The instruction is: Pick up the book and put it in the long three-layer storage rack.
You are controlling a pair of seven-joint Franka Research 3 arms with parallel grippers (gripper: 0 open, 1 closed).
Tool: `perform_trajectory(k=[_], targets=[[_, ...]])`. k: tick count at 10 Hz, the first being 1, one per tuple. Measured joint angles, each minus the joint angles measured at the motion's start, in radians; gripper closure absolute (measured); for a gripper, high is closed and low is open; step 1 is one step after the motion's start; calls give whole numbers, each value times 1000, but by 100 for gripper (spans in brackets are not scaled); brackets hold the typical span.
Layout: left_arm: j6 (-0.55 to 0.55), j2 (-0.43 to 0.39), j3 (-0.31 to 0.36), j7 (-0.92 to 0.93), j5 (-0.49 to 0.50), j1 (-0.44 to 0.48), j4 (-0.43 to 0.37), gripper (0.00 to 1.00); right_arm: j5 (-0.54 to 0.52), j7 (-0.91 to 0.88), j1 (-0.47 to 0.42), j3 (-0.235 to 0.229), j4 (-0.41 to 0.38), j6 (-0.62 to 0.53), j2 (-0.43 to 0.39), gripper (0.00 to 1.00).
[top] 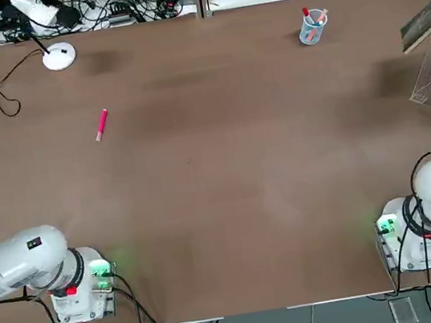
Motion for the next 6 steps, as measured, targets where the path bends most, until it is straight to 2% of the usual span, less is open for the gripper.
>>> perform_trajectory(k=[4, 5, 6], targets=[[-77, -39, 15, -1, 27, 7, -1, 0, -45, 52, -35, -1, 77, -70, 80, 84], [-103, -52, 47, 1, 27, -7, -1, 0, -53, 52, -45, -1, 96, -89, 92, 84], [-124, -70, 108, 5, 26, -42, -1, 0, -66, 52, -51, -1, 114, -104, 98, 84]])
